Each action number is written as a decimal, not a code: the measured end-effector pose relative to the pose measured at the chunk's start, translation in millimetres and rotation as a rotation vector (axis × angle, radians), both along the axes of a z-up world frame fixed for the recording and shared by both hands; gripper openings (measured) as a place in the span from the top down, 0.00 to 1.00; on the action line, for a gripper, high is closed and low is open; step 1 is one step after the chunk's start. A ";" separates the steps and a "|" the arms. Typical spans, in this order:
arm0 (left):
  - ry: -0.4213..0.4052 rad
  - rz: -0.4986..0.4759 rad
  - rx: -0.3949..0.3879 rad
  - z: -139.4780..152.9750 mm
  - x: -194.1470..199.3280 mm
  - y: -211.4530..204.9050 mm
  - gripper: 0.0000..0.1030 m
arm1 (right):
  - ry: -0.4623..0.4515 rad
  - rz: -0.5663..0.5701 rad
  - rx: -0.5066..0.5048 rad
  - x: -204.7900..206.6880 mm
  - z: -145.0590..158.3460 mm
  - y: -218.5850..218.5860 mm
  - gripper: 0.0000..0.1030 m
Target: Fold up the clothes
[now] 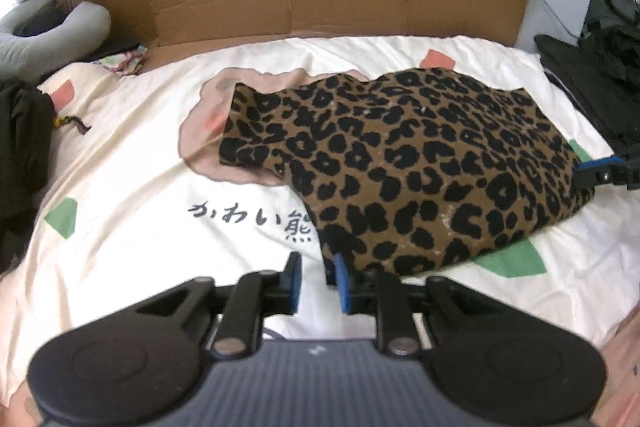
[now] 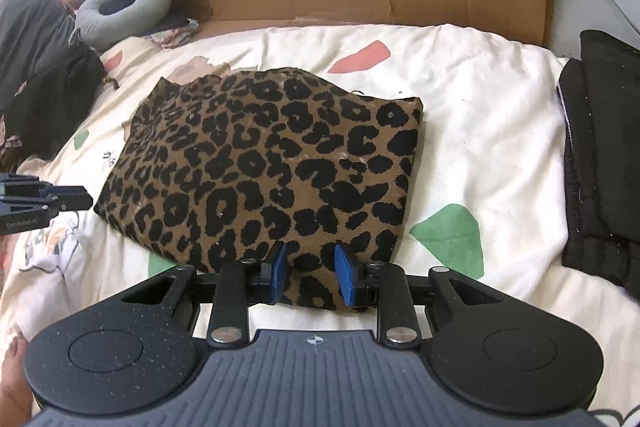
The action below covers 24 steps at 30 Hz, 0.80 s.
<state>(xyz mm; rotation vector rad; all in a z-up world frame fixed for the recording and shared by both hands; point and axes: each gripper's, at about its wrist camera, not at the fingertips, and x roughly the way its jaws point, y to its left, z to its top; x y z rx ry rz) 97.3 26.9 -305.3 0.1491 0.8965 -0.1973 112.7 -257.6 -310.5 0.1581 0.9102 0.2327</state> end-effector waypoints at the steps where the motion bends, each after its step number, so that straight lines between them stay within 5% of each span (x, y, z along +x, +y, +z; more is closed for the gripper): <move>1: -0.003 0.001 -0.005 0.3 0.7 0.3 0.74 | 0.006 0.000 0.005 -0.7 1.0 0.1 0.68; 5: 0.004 0.013 -0.050 -0.4 4.6 2.8 0.73 | 0.029 -0.013 0.005 -4.9 3.8 -6.5 0.67; 13: 0.032 0.016 -0.105 -10.0 9.0 1.1 0.72 | 0.153 -0.174 0.163 -13.6 -16.8 -37.2 0.67; 21: 0.054 0.014 -0.112 -19.1 11.0 0.6 0.67 | 0.216 -0.290 0.439 -10.1 -38.7 -55.0 0.65; 24: 0.072 0.036 -0.138 -21.4 13.9 2.7 0.67 | 0.267 -0.428 0.643 -13.5 -57.0 -72.6 0.65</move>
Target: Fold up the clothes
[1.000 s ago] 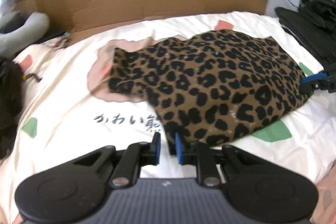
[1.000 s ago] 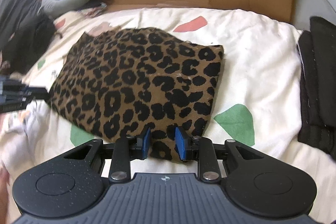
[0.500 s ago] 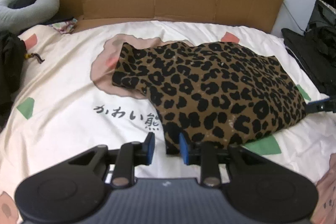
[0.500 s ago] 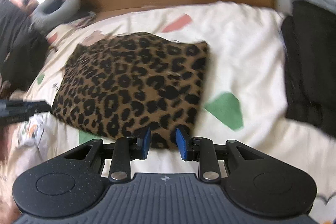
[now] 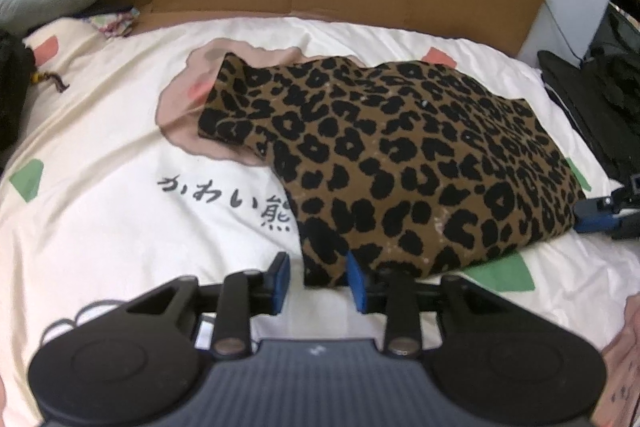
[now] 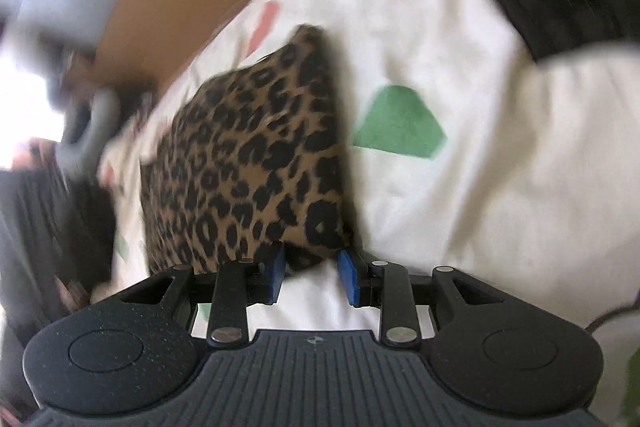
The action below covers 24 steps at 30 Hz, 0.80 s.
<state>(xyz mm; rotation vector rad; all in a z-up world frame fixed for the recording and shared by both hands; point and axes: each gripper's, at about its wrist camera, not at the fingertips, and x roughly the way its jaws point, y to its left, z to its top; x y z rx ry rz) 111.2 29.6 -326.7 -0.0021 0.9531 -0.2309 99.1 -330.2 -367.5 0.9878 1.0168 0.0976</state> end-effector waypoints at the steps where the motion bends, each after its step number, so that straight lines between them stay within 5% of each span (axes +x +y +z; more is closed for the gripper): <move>1: 0.005 0.006 -0.009 -0.6 0.8 0.8 0.67 | 0.021 -0.057 0.078 -2.4 -6.9 -5.8 0.65; 4: 0.018 0.023 -0.040 -1.8 2.9 4.3 0.66 | 0.032 -0.117 0.173 -6.8 -15.6 -11.8 0.72; 5: 0.022 0.029 -0.052 -2.2 3.4 5.8 0.66 | 0.030 -0.114 0.172 -6.9 -15.3 -10.7 0.81; 8: 0.030 0.046 -0.085 -3.0 4.3 10.4 0.66 | 0.011 -0.095 0.159 -5.8 -12.0 -7.6 0.90; 15: 0.043 0.064 -0.138 -6.1 3.1 15.1 0.67 | -0.024 -0.074 0.158 7.0 -3.3 -12.8 0.91; 20: 0.044 0.064 -0.129 -3.2 3.9 9.9 0.92 | -0.050 -0.057 0.147 14.8 4.7 -13.8 0.91; 24: 0.050 0.070 -0.140 6.2 0.5 6.7 0.94 | -0.069 -0.056 0.131 14.5 9.6 -20.7 0.92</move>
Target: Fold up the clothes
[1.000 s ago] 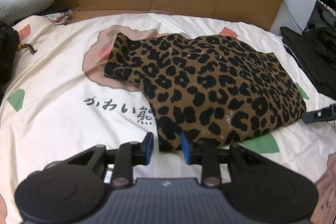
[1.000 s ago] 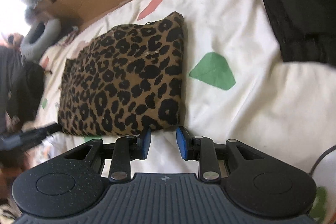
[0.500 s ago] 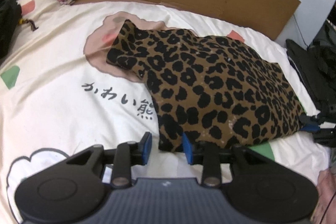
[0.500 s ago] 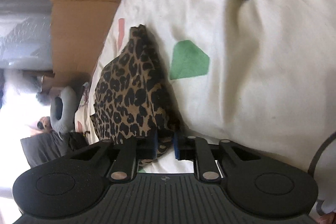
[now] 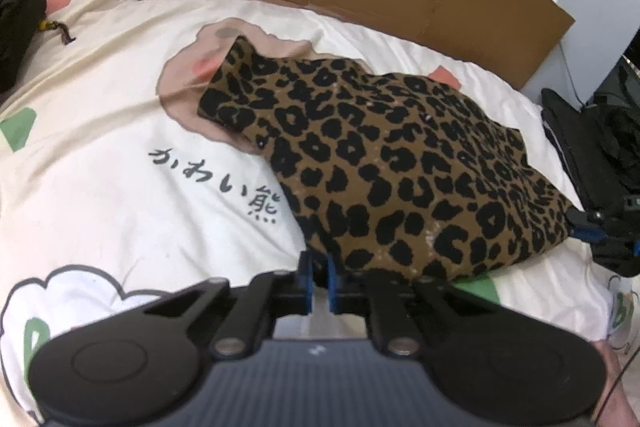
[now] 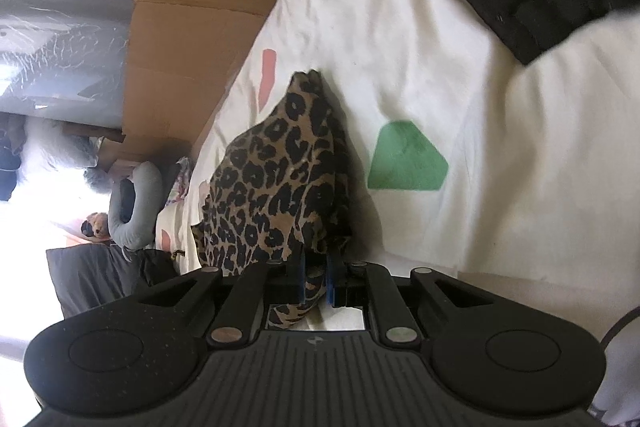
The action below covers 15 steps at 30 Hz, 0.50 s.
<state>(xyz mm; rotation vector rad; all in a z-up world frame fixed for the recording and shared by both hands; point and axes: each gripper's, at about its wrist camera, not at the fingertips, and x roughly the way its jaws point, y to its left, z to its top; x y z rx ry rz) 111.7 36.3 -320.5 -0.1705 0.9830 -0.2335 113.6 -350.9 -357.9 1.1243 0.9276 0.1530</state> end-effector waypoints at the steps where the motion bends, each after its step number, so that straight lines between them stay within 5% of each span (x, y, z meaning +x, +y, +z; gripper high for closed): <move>1: 0.007 0.002 -0.009 2.5 -0.6 0.0 0.94 | -0.004 -0.003 -0.002 -0.5 0.9 -2.1 0.92; 15: 0.234 0.110 -0.141 26.0 -10.1 -11.9 0.96 | -0.047 -0.023 -0.066 5.2 19.3 -27.0 0.93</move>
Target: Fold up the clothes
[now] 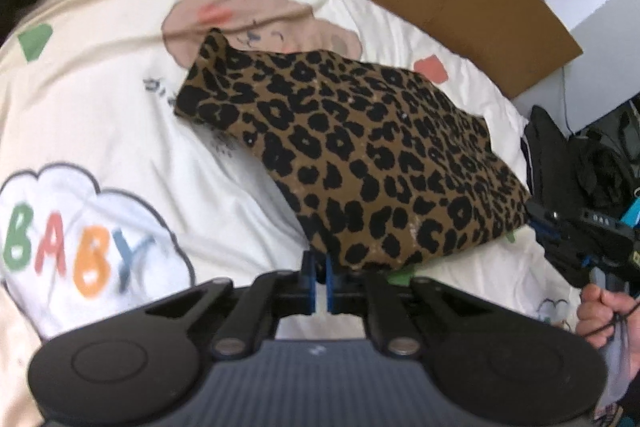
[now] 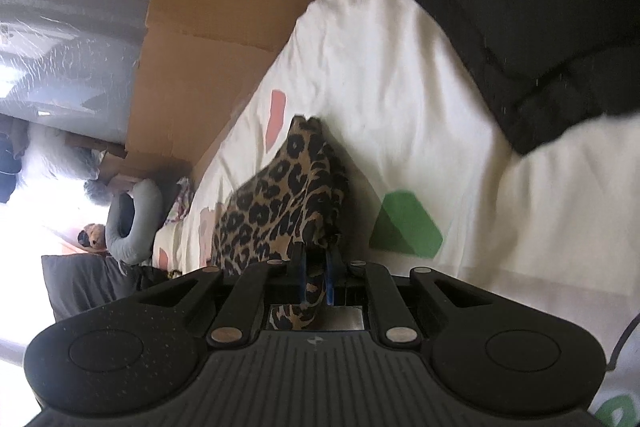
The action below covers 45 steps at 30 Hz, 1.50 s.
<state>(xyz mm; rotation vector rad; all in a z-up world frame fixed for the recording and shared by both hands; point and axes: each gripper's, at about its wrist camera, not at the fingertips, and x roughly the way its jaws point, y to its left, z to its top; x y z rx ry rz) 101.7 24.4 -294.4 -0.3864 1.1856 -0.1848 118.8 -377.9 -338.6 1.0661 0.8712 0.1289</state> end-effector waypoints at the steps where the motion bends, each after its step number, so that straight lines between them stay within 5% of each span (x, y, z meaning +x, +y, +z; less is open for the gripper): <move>1: 0.017 0.001 0.000 0.2 0.3 -2.9 0.96 | -0.003 -0.004 -0.003 0.7 1.2 -1.9 0.93; 15: 0.197 0.019 0.064 5.0 21.8 -30.5 0.96 | -0.015 -0.016 -0.092 15.1 18.9 -17.0 0.93; 25: 0.297 -0.029 0.139 18.0 1.0 -77.6 0.97 | -0.047 -0.034 -0.130 11.6 33.7 -29.8 0.93; 45: 0.386 -0.092 0.137 21.1 -41.8 -144.6 0.96 | -0.013 -0.101 -0.121 -24.5 19.3 -65.2 0.91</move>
